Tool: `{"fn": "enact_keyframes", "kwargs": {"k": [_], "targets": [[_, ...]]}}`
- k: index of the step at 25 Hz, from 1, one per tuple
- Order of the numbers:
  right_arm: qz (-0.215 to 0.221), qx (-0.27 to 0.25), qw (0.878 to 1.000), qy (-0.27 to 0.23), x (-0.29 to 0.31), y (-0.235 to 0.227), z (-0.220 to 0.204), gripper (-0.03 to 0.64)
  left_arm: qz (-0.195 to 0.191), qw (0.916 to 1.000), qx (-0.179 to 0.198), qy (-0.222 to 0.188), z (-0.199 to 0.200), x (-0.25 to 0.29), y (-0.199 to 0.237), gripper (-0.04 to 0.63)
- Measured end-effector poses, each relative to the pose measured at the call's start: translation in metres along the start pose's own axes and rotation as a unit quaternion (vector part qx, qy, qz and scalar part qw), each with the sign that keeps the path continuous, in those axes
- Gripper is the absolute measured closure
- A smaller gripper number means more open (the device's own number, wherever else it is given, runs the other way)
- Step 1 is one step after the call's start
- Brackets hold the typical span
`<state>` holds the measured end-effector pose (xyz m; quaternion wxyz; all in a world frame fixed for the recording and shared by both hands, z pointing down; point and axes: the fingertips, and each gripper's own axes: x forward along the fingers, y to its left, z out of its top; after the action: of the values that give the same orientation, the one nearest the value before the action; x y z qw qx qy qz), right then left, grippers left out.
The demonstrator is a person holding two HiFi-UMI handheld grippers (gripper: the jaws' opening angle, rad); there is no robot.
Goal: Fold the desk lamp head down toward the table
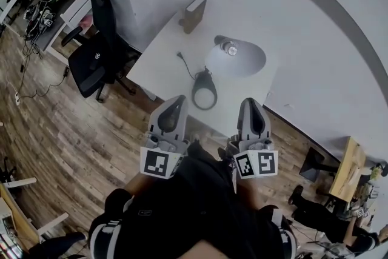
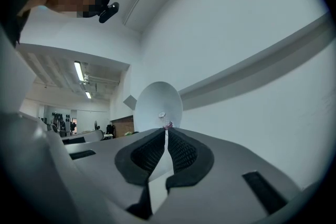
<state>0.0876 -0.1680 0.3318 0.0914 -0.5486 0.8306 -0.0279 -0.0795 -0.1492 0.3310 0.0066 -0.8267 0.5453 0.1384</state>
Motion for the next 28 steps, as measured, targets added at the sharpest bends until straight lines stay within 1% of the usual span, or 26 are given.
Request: {"fn": "enact_keyframes", "kwargs": {"k": [3,5,8,9,11,14,16,20,25,28], "targets": [[0.001,0.000,1.000,-0.009,0.012,-0.012,0.008,0.554,-0.008,0.9998,0.011,-0.017,0.008,0.017,0.001,0.568],[-0.001,0.002,1.000,-0.012,0.020,-0.020,0.010,0.551,-0.015,0.9994,0.024,-0.019,0.009,0.029,0.003,0.568],[-0.002,0.006,1.000,-0.013,0.030,-0.027,0.011,0.539,-0.022,0.9994,0.023,-0.014,0.009,0.043,0.005,0.564],[0.000,0.006,1.000,-0.013,0.033,-0.029,0.012,0.532,-0.026,0.9993,0.021,-0.013,0.009,0.047,0.005,0.550],[0.006,0.004,1.000,-0.014,0.040,-0.031,0.015,0.517,-0.037,0.9991,0.018,-0.010,0.009,0.056,0.002,0.491],[0.013,0.001,1.000,-0.015,0.048,-0.032,0.018,0.497,-0.049,0.9987,0.010,-0.005,0.009,0.069,-0.004,0.464],[0.019,0.002,1.000,-0.016,0.054,-0.031,0.019,0.495,-0.053,0.9986,0.003,-0.001,0.010,0.078,-0.006,0.454],[0.025,0.006,1.000,-0.016,0.062,-0.032,0.020,0.494,-0.066,0.9976,0.022,0.005,0.009,0.092,-0.007,0.449],[0.032,0.001,0.999,-0.016,0.073,-0.032,0.019,0.495,-0.076,0.9970,0.012,0.013,0.007,0.108,-0.008,0.449],[0.034,0.003,0.999,-0.015,0.078,-0.033,0.018,0.503,-0.081,0.9963,0.015,0.021,0.004,0.113,-0.011,0.449]]}}
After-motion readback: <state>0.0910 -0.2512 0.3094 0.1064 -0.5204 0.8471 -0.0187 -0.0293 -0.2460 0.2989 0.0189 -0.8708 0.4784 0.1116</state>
